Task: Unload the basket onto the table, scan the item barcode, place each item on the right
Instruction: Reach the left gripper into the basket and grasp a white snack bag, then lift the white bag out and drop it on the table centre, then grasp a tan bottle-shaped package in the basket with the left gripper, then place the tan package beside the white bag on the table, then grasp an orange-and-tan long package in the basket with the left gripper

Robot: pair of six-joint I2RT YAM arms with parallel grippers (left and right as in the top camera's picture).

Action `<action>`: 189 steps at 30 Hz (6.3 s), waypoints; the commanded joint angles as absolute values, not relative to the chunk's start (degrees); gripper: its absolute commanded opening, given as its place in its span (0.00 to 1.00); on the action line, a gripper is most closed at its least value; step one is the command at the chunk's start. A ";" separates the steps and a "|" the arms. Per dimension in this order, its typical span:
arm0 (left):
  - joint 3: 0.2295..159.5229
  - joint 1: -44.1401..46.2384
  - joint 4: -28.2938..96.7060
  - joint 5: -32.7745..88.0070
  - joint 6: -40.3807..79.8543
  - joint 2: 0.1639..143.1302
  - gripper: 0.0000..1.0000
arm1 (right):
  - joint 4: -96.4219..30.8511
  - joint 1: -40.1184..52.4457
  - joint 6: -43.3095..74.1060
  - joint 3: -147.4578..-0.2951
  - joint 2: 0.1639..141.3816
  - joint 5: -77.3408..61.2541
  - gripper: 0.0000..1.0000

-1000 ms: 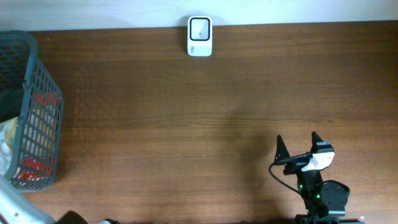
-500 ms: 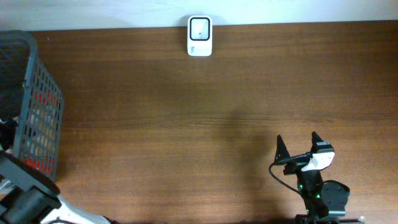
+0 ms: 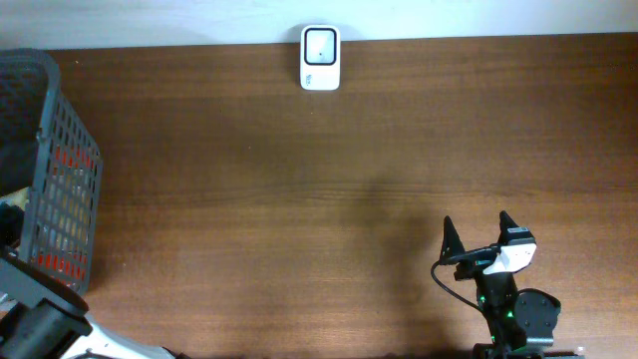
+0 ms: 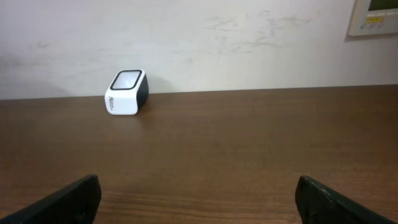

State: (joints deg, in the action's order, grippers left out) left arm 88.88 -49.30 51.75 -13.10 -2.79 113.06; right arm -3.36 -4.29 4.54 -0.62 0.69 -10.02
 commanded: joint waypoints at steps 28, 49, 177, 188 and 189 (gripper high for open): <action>113.21 -44.36 53.25 32.84 10.92 90.32 0.00 | -3.68 -3.99 4.89 -0.32 0.36 -9.91 0.99; 97.80 21.54 64.58 3.60 20.01 113.97 0.98 | -3.68 -3.99 4.89 -0.32 0.43 -9.91 0.99; 89.97 -50.00 57.14 23.81 -29.67 122.26 0.55 | -3.68 -3.99 4.89 -0.32 0.43 -9.91 0.99; 120.60 -50.00 75.18 15.35 -19.20 122.13 0.00 | -3.68 -3.99 4.89 -0.32 0.43 -9.91 0.99; 126.74 -50.00 77.41 14.50 -17.06 122.13 0.00 | -3.68 -3.99 4.89 -0.32 0.43 -9.91 0.99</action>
State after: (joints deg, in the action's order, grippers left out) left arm 112.77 -50.11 74.04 16.95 -22.85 124.31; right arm -3.36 -4.29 4.56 -0.62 0.78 -10.00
